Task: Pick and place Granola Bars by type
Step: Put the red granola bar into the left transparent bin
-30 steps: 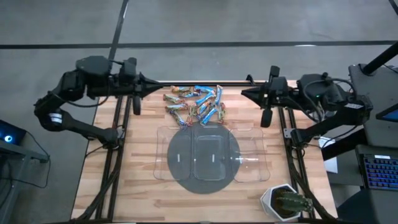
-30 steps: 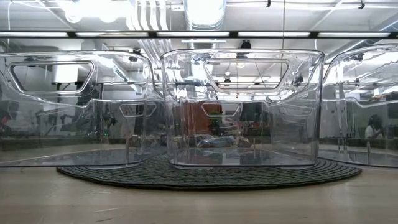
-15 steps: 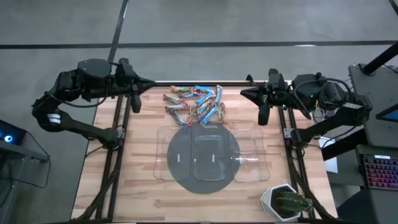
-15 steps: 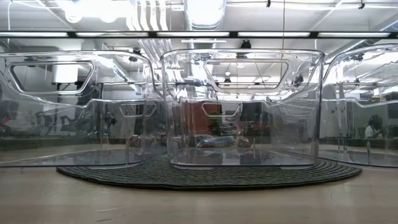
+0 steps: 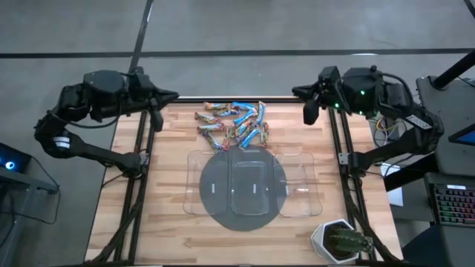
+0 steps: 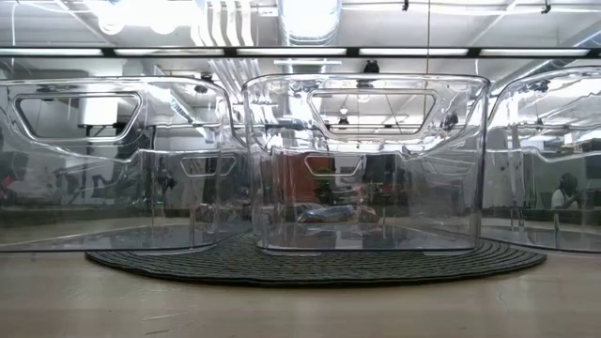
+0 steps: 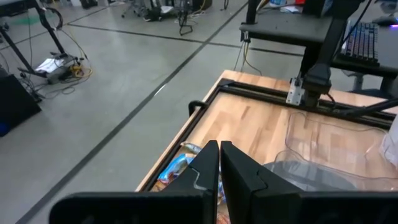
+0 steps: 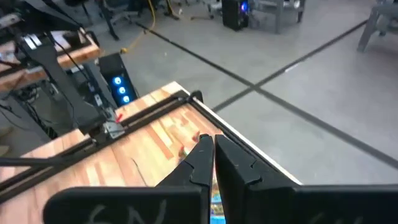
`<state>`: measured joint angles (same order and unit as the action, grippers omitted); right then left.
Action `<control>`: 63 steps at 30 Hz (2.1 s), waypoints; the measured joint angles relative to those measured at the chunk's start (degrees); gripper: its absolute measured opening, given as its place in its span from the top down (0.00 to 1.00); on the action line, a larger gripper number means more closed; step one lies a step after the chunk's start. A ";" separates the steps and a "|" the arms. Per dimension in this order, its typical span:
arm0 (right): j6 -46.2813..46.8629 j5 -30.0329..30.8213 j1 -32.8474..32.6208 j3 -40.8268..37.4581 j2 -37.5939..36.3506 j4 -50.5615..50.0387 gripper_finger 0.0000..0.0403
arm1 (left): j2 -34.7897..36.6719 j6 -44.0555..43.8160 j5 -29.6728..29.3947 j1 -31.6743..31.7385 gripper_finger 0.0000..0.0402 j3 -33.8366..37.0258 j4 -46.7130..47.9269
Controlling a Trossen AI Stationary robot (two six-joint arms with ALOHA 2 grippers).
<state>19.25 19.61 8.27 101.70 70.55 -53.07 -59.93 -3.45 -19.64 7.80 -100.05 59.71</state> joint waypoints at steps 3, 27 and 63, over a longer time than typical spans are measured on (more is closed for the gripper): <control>0.44 -2.82 2.06 3.28 1.99 -3.24 0.98 | 0.10 -0.16 0.00 0.01 1.00 0.00 1.24; 8.54 -4.98 3.95 15.87 19.81 -17.75 0.98 | 0.37 -4.21 -0.02 0.06 1.00 0.00 10.79; 19.09 -3.31 10.24 15.71 32.93 -24.38 0.86 | 1.15 -0.44 -0.02 0.01 1.00 0.00 13.50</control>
<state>38.34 16.30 18.51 117.42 103.48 -77.45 -58.78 -3.89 -19.66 7.81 -100.05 73.21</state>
